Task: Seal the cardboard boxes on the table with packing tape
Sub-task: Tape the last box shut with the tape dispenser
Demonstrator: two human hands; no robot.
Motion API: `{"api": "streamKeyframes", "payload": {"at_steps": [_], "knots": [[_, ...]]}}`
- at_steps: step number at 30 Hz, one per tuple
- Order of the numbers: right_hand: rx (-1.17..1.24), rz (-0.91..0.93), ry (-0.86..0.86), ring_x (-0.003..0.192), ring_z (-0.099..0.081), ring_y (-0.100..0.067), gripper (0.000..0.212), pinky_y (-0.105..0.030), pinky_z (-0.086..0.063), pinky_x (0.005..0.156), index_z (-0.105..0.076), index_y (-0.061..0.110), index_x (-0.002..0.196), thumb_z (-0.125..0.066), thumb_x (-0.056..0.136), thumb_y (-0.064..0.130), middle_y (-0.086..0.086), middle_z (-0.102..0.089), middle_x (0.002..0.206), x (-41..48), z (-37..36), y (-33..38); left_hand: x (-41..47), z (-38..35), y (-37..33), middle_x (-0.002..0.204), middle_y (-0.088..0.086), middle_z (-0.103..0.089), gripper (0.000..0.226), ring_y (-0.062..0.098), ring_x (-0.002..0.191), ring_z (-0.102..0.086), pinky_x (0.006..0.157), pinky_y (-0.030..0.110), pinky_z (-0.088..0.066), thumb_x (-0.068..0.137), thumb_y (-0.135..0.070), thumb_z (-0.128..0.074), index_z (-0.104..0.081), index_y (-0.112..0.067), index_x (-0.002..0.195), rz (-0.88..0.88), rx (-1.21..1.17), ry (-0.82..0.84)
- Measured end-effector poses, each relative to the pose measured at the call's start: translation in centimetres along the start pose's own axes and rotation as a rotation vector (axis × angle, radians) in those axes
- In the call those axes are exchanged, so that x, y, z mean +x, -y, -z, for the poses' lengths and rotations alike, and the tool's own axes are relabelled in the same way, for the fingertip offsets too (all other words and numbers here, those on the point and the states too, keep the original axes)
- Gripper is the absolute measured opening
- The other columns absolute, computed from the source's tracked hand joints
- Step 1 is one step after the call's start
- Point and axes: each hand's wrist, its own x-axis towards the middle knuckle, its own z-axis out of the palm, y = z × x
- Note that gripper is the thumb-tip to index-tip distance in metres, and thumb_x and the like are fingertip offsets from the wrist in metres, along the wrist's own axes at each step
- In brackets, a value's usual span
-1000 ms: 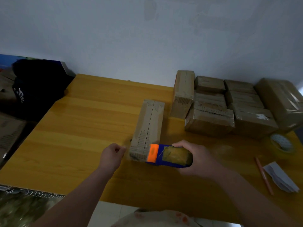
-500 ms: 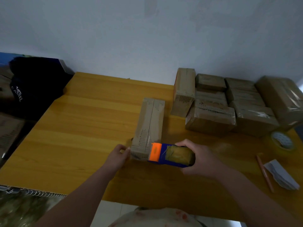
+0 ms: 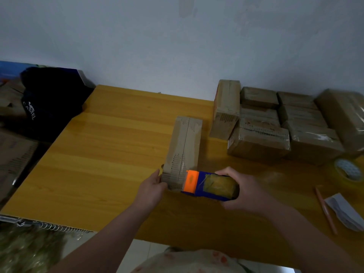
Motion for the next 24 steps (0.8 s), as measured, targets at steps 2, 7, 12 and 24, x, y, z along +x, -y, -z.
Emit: {"api": "streamKeyframes", "payload": {"at_steps": [2,7,12,24], "knots": [[0.0,0.003,0.001,0.102,-0.057,0.0,0.072,-0.025,-0.055,0.081,-0.04,0.057,0.11,-0.085,0.063,0.025,0.022,-0.051,0.117,0.0,0.0,-0.1,0.4,0.4,-0.2,0.152,0.008,-0.036,0.072,0.026,0.137,-0.036,0.108,0.039,-0.033,0.093,-0.004,-0.049,-0.011,-0.012,0.154,0.016,0.054,0.06],[0.007,-0.003,-0.005,0.1,-0.057,0.001,0.072,-0.022,-0.055,0.078,-0.042,0.056,0.11,-0.085,0.062,0.025,0.02,-0.053,0.116,-0.1,0.0,0.0,0.0,0.6,-0.7,0.156,0.009,-0.025,0.079,0.022,0.139,-0.031,0.1,0.022,-0.033,0.092,-0.014,-0.058,-0.007,-0.007,0.152,-0.254,0.519,0.07],[0.02,-0.014,0.007,0.098,-0.057,0.001,0.074,-0.021,-0.054,0.077,-0.044,0.049,0.119,-0.085,0.063,0.023,0.019,-0.054,0.116,-0.2,0.3,0.2,0.0,-0.5,0.3,0.159,0.0,0.016,0.091,0.013,0.145,0.016,0.115,0.029,0.011,0.089,-0.013,-0.052,0.015,-0.017,0.151,-0.54,1.167,0.163],[0.019,0.008,0.045,0.099,-0.055,0.003,0.073,-0.02,-0.053,0.08,-0.042,0.051,0.118,-0.084,0.066,0.022,0.027,-0.049,0.111,-1.9,2.8,-0.8,0.5,-1.0,0.6,0.143,-0.009,0.029,0.094,0.005,0.135,0.024,0.111,0.027,0.015,0.089,-0.024,-0.054,0.018,-0.021,0.149,-0.496,1.285,0.14]]}}
